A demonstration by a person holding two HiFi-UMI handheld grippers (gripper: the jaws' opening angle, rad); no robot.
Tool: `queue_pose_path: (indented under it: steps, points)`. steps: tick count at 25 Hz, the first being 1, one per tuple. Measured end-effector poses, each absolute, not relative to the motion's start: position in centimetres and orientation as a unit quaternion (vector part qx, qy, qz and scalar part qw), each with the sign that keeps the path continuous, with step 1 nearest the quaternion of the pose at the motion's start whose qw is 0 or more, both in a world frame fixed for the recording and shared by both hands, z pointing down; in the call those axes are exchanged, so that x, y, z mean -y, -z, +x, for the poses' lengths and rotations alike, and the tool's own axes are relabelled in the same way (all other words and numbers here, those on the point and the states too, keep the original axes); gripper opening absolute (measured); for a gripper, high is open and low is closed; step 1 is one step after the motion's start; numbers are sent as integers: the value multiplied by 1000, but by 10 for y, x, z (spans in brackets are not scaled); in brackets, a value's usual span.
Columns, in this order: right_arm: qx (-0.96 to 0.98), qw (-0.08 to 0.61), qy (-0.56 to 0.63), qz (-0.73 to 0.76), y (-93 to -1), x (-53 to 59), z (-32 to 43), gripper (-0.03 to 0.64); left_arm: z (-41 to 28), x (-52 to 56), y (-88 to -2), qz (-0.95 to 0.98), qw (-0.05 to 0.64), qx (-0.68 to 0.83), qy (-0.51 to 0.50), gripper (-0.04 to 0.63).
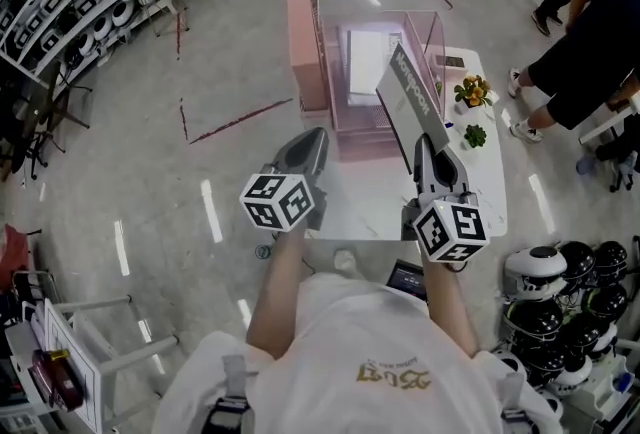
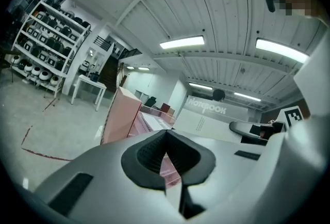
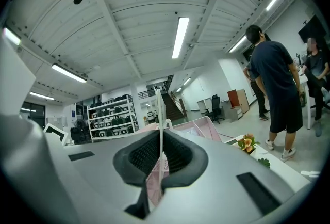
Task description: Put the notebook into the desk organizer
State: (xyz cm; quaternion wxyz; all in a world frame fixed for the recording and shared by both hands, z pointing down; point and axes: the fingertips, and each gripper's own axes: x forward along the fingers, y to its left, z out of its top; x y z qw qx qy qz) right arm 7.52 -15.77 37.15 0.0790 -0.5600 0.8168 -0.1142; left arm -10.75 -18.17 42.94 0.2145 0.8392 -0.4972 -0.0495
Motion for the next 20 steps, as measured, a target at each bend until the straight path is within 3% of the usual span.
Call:
queue_pose_path:
  steps: [20]
  points:
    - [-813,56,107,-570,-381,205,46,20,-105,242,-432,859,218,461,48,15]
